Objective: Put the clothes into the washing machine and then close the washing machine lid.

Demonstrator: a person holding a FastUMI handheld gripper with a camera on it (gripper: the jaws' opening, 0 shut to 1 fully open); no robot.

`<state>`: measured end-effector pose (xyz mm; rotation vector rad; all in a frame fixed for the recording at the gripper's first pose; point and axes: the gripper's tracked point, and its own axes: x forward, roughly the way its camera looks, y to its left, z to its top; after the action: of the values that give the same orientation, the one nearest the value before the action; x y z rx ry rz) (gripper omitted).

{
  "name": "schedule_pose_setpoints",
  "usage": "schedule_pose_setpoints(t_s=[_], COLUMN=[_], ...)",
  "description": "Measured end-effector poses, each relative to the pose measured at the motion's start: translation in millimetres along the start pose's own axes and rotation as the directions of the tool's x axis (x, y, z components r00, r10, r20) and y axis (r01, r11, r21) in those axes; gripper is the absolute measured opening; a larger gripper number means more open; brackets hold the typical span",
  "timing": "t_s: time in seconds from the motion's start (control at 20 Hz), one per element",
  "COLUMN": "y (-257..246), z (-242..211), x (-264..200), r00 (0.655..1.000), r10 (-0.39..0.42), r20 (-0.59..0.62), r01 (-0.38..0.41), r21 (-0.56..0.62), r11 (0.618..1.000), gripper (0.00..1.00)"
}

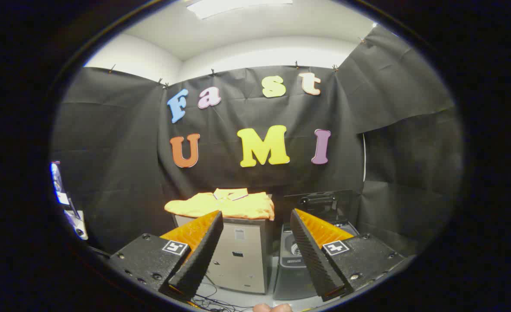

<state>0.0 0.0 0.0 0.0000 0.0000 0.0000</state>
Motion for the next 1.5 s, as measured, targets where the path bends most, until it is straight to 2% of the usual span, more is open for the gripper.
schedule_pose_setpoints(t_s=[0.3, 0.8, 1.5], y=[-7.4, 8.0, 68.3], z=[15.5, 31.7, 39.1], x=[5.7, 18.2, 48.8], r00=[1.000, 0.999, 0.999], r10=[-0.012, 0.000, -0.045], r20=[0.026, 0.036, 0.020], r01=[0.011, 0.000, 0.045], r21=[0.022, 0.001, 0.011], r11=[1.000, 1.000, 0.999], gripper=[0.98, 0.98, 0.98])
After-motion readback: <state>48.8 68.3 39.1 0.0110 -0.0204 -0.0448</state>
